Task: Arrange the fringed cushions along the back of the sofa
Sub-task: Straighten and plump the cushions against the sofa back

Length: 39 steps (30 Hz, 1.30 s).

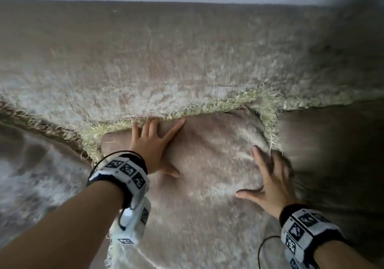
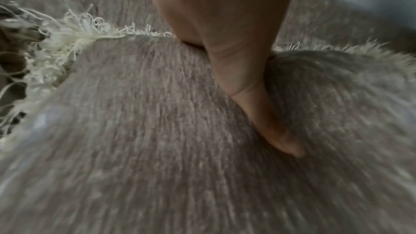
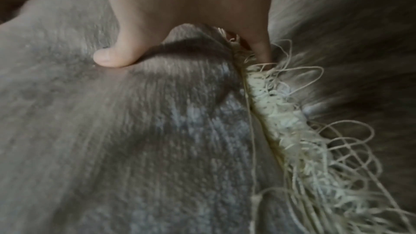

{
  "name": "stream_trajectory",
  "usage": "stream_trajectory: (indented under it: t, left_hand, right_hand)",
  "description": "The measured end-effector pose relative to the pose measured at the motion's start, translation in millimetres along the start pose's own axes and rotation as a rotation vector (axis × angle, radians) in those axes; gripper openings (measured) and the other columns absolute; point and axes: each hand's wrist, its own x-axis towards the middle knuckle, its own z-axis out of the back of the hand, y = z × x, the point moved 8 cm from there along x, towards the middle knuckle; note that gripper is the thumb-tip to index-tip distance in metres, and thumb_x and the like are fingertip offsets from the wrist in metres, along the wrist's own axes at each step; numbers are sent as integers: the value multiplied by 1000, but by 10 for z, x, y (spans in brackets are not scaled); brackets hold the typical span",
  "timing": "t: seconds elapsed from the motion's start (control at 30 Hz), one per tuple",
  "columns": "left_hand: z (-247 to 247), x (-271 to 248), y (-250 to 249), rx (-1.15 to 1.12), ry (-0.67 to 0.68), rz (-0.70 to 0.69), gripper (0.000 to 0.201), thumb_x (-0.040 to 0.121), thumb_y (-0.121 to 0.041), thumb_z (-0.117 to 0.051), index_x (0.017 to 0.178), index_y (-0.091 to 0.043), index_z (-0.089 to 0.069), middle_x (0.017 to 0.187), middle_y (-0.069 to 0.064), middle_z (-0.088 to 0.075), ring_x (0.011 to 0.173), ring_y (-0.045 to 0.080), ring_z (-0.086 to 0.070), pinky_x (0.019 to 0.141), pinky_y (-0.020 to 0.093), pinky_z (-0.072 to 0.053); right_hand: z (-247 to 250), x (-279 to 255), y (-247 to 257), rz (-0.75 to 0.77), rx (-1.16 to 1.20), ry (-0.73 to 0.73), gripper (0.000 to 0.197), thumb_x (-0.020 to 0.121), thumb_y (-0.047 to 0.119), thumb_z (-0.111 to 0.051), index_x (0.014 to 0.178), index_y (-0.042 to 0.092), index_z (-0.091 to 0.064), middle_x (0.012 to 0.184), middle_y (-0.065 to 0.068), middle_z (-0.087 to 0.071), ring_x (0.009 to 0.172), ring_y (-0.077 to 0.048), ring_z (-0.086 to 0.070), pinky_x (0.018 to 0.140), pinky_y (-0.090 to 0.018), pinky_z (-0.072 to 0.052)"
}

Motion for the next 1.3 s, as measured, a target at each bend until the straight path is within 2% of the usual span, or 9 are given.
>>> stream_trajectory:
  t: [0.1,0.2,0.4,0.53,0.73,0.9,1.17,1.23,1.3]
  left_hand:
    - [-46,17,-16,34,-79,-26,127,35,-96,-35,138,-46,22,118,20,-52,112,36,-48,104,57,-29]
    - [-86,44,-3,56,-165,-34,127,35,-99,-24,144,-43,9,91,16,-59,84,33,-57,83,47,-47]
    - [-142,-113,-62,28,-160,18,121,37,-96,-29,143,-38,-18,75,14,-58,69,30,-58,73,40,-50]
    - [-131,-250,-32,-11,-161,49,119,35,-94,-36,139,-37,-29,66,14,-57,59,28,-58,66,36,-51]
    - [184,-506,149,-70,-152,-13,113,42,-94,-34,137,-33,-41,54,6,-53,48,25,-55,56,34,-48]
    - [696,-830,338,-143,-223,17,107,43,-93,-32,131,-33,-48,52,-1,-56,42,22,-55,44,28,-39]
    - [1113,-1345,1090,-132,-300,317,124,41,-99,-18,144,-30,-30,67,10,-70,57,29,-66,57,34,-50]
    - [988,-1287,1214,-104,-271,310,127,43,-98,-19,149,-27,-8,115,20,-66,100,34,-66,86,49,-48]
    - [796,-1164,1200,-122,-225,256,128,41,-98,-19,146,-32,16,151,22,-23,138,32,-30,107,61,-27]
  right_hand:
    - [-99,16,-2,22,-21,-53,114,41,91,-39,128,61,28,146,-19,-17,132,-37,-23,105,-52,-31]
    - [-169,29,-26,32,-12,-110,115,39,100,-20,137,54,18,124,-20,-39,109,-33,-42,91,-44,-37]
    - [-185,87,-8,69,103,-34,120,41,84,-58,131,63,19,99,-4,-34,92,-19,-35,83,-35,-35]
    - [-157,20,98,57,250,-32,124,47,57,-83,134,62,4,107,-4,-39,96,-16,-38,89,-36,-38]
    - [190,-193,375,164,291,5,115,48,46,-87,135,61,-12,124,14,-33,123,-10,-39,96,-27,-37]
    - [757,-355,762,237,216,35,110,50,46,-85,127,71,-11,135,2,-40,119,-19,-49,90,-27,-43]
    - [1536,30,1824,455,5,21,109,56,45,-83,136,62,-9,110,-1,-32,108,-23,-42,90,-40,-44]
    - [1402,152,1930,451,-95,55,111,63,49,-79,141,54,1,141,-2,-17,132,-27,-28,103,-47,-37]
    - [1138,169,1976,460,-142,64,119,63,54,-77,140,51,14,155,2,11,142,-28,-16,110,-49,-30]
